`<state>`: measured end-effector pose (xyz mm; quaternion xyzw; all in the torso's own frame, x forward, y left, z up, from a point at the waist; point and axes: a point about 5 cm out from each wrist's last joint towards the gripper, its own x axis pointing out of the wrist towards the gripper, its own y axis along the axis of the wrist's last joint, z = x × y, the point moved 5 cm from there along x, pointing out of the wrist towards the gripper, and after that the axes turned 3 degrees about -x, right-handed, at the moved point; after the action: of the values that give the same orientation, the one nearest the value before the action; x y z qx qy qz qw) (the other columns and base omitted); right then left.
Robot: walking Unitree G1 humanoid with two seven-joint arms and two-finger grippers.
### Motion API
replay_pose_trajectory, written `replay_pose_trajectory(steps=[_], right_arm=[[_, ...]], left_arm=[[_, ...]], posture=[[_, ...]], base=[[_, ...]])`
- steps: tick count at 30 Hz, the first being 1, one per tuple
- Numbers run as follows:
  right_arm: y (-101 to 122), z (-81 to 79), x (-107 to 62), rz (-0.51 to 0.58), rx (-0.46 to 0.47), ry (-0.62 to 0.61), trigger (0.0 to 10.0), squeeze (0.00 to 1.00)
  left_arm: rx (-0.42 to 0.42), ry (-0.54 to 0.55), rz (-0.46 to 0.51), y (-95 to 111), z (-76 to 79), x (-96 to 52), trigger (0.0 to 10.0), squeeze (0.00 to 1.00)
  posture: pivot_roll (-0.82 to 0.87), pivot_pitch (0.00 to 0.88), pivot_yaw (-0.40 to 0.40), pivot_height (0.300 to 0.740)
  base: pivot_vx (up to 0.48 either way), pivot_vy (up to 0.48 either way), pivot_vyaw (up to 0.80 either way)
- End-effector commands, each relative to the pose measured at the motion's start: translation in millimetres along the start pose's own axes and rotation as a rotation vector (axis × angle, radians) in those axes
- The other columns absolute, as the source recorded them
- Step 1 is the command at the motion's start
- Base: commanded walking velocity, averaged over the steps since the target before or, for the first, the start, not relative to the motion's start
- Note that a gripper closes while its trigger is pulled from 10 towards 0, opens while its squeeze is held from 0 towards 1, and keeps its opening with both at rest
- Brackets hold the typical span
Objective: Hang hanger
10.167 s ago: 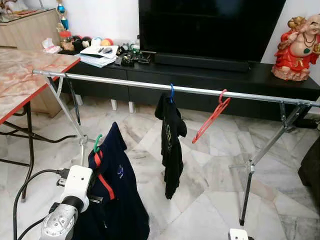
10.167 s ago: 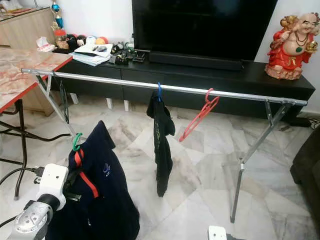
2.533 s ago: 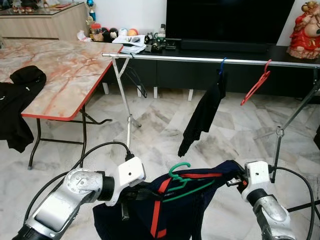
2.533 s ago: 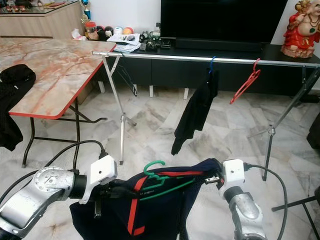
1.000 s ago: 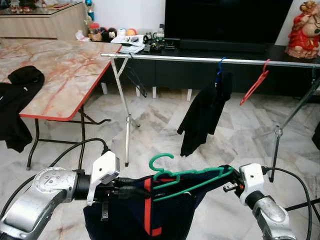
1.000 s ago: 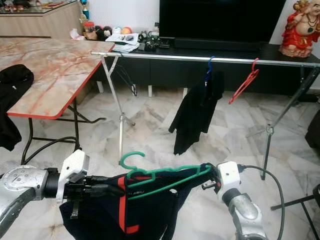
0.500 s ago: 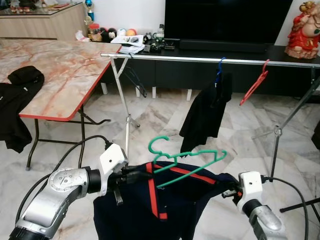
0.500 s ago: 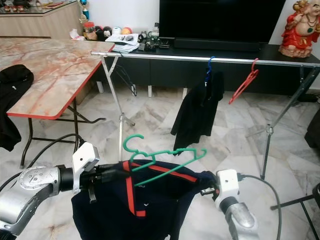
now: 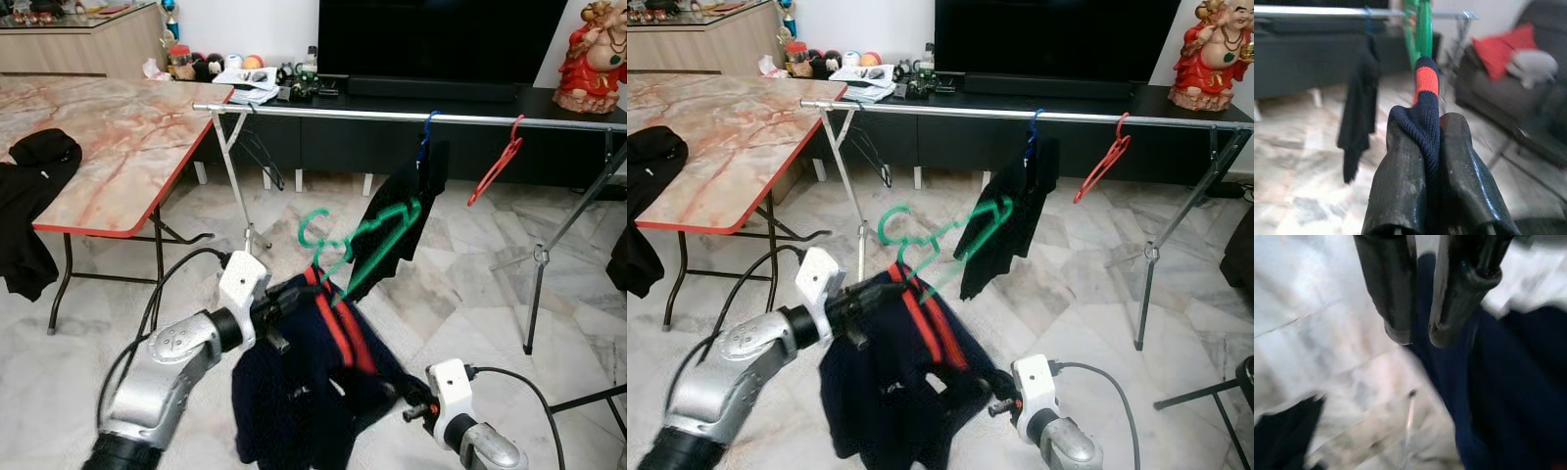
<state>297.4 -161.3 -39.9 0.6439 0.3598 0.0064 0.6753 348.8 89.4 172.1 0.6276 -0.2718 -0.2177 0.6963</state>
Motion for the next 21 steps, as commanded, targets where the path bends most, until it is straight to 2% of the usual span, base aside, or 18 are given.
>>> replay_pose_trajectory(steps=[1, 2, 5, 7, 9, 10, 16, 18, 21], right_arm=[[-13, -11.4, -2.2, -0.071, -0.038, 0.09, 10.0, 1.0], [-21, -17.6, -4.6, -0.109, -0.066, 0.142, 10.0, 1.0], [-26, -19.6, -6.7, -0.133, -0.092, 0.163, 10.0, 1.0], [-27, -17.3, -8.9, -0.142, -0.11, 0.162, 10.0, 1.0], [-25, -15.1, -9.3, -0.137, -0.118, 0.158, 10.0, 1.0], [-12, -6.4, -10.3, -0.1, -0.147, 0.151, 10.0, 1.0], [33, 10.1, -19.4, 0.021, -0.212, 0.216, 10.0, 1.0], [55, 19.8, -26.7, 0.066, -0.254, 0.229, 10.0, 1.0], [71, 25.4, -31.7, 0.102, -0.289, 0.234, 10.0, 1.0]], left_arm=[[-0.011, 0.019, 0.058, 12, -2.2, 4.2, 10.0, 0.0], [-0.037, 0.03, 0.068, 13, -2.5, 5.8, 10.0, 0.0], [-0.045, 0.025, 0.068, 12, -0.4, 7.3, 10.0, 0.0], [-0.016, -0.036, 0.025, 6, 9.4, 6.5, 10.0, 0.0], [0.003, -0.058, 0.002, 2, 12.1, 5.2, 10.0, 0.0], [0.057, -0.095, -0.056, -8, 14.1, 0.9, 10.0, 0.0], [0.177, -0.119, -0.198, -32, 8.9, -5.1, 10.0, 0.0], [0.235, -0.161, -0.275, -47, 11.4, -9.8, 10.0, 0.0], [0.302, -0.194, -0.348, -61, 13.6, -14.1, 10.0, 0.0]], posture=[[0.04, 0.029, -0.019, 0.74], [0.04, 0.029, -0.019, 0.74], [0.04, 0.029, -0.019, 0.74], [0.04, 0.033, -0.017, 0.74], [0.04, 0.033, -0.017, 0.74], [0.04, 0.034, -0.014, 0.74], [0.04, 0.033, -0.012, 0.74], [0.03, 0.032, -0.014, 0.74], [0.03, 0.032, -0.014, 0.74]], base=[[0.0, 0.0, 0.0], [0.0, 0.0, 0.0], [0.0, 0.0, 0.0], [0.0, 0.0, 0.0], [0.0, 0.0, 0.0], [0.0, 0.0, 0.0], [0.0, 0.0, 0.0], [0.0, 0.0, 0.0], [0.0, 0.0, 0.0]])
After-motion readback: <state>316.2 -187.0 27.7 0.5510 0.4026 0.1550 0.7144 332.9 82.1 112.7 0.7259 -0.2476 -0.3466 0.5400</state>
